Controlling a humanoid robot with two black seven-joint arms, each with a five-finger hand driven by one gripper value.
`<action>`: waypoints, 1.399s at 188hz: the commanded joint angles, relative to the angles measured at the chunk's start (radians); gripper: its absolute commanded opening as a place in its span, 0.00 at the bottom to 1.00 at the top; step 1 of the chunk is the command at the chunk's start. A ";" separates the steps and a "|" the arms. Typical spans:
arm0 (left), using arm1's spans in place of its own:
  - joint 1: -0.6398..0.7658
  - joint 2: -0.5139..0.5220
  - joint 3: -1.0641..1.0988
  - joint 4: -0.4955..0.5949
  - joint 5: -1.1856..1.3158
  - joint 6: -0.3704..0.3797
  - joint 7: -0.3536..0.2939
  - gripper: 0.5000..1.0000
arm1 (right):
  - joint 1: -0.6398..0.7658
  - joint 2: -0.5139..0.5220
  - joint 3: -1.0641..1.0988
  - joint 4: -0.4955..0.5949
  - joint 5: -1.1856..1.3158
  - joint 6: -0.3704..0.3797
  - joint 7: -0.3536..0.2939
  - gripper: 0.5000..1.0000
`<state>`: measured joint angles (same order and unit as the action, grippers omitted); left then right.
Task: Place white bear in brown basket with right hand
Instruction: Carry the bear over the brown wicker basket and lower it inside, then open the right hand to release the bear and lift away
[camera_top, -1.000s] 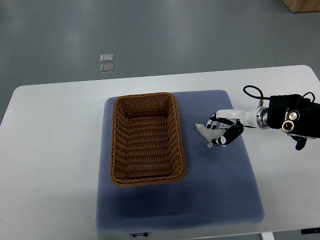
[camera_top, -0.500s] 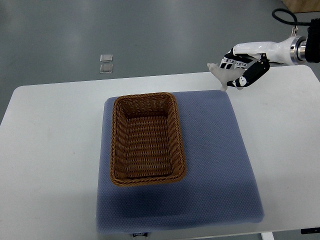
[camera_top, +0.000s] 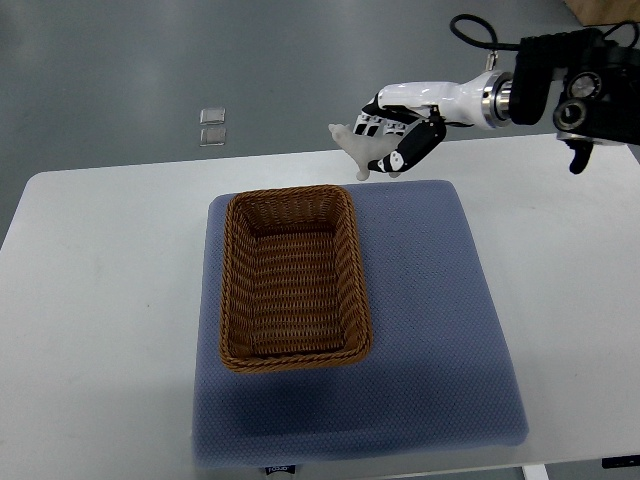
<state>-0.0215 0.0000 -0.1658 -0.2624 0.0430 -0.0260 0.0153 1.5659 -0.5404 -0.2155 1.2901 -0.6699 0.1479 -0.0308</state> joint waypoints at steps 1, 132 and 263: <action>0.000 0.000 -0.001 0.000 0.000 0.000 0.000 1.00 | -0.004 0.141 -0.030 -0.092 0.006 -0.019 0.002 0.00; 0.000 0.000 -0.001 0.006 0.000 0.000 0.000 1.00 | -0.247 0.540 -0.035 -0.402 -0.039 -0.080 0.005 0.00; 0.000 0.000 -0.001 0.008 0.000 0.001 0.000 1.00 | -0.282 0.540 -0.021 -0.437 -0.068 -0.093 0.006 0.81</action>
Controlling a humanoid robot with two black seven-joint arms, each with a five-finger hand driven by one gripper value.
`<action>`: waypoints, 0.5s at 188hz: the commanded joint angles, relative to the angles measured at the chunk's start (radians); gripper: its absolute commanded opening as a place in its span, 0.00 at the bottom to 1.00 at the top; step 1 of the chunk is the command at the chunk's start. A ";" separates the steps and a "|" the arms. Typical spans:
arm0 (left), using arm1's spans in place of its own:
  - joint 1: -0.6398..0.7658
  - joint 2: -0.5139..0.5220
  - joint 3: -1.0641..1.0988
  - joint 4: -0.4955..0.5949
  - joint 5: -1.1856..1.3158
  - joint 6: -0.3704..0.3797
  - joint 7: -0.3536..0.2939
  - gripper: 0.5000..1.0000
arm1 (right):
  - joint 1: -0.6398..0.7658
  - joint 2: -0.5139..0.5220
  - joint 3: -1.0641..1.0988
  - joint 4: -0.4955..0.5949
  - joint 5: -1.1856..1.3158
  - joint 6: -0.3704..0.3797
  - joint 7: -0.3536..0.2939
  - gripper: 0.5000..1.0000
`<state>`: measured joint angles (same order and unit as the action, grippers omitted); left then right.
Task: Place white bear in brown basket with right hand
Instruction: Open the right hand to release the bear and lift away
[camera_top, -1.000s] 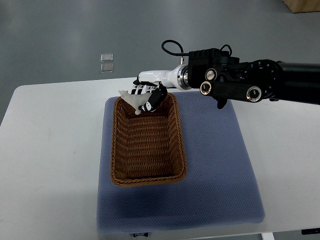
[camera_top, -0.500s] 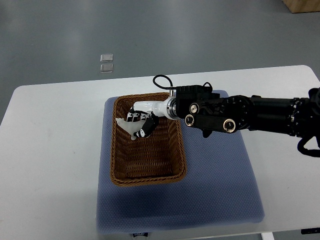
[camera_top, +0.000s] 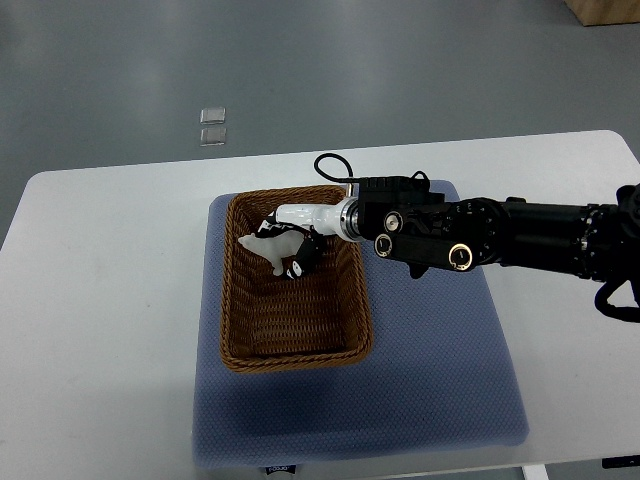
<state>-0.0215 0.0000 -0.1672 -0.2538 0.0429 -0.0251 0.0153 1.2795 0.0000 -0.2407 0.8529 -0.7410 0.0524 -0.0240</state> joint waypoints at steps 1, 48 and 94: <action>0.000 0.000 0.000 -0.001 0.000 0.001 0.000 1.00 | 0.004 0.000 0.004 0.000 0.003 0.003 -0.001 0.82; 0.000 0.000 0.000 -0.001 0.000 0.001 0.000 1.00 | 0.024 -0.046 0.086 0.002 0.017 0.006 0.001 0.82; 0.000 0.000 0.000 -0.005 0.000 0.001 0.000 1.00 | 0.008 -0.172 0.296 0.009 0.020 0.003 0.002 0.82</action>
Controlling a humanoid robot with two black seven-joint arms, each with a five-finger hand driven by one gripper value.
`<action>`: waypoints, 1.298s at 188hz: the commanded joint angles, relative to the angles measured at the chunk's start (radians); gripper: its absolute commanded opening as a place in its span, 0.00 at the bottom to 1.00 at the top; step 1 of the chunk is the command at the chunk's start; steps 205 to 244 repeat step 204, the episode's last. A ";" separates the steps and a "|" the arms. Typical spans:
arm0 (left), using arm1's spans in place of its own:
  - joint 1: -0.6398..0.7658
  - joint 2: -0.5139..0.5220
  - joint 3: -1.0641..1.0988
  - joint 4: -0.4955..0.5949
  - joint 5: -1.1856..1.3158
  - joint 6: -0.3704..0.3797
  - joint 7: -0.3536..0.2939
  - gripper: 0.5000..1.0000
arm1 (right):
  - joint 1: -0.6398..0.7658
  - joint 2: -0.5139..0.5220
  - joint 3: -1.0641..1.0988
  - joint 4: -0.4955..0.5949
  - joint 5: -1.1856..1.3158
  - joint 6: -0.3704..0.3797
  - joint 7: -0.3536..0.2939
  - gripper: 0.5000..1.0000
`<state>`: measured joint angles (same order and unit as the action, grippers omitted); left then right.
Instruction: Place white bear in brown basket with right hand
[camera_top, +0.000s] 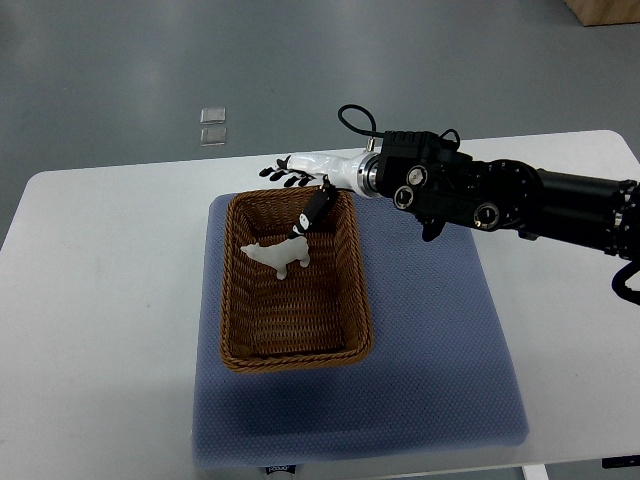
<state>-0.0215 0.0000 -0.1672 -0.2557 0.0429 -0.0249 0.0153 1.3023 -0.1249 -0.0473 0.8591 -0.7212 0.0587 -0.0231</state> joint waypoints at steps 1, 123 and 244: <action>0.000 0.000 0.000 -0.004 0.000 0.000 0.000 1.00 | -0.018 -0.053 0.118 0.003 0.000 -0.003 0.002 0.82; 0.000 0.000 0.000 -0.007 0.000 -0.001 0.000 1.00 | -0.629 0.065 1.184 -0.034 0.348 0.009 0.249 0.85; 0.000 0.000 0.000 -0.007 0.000 -0.001 0.000 1.00 | -0.627 0.105 1.192 -0.186 0.551 0.153 0.250 0.85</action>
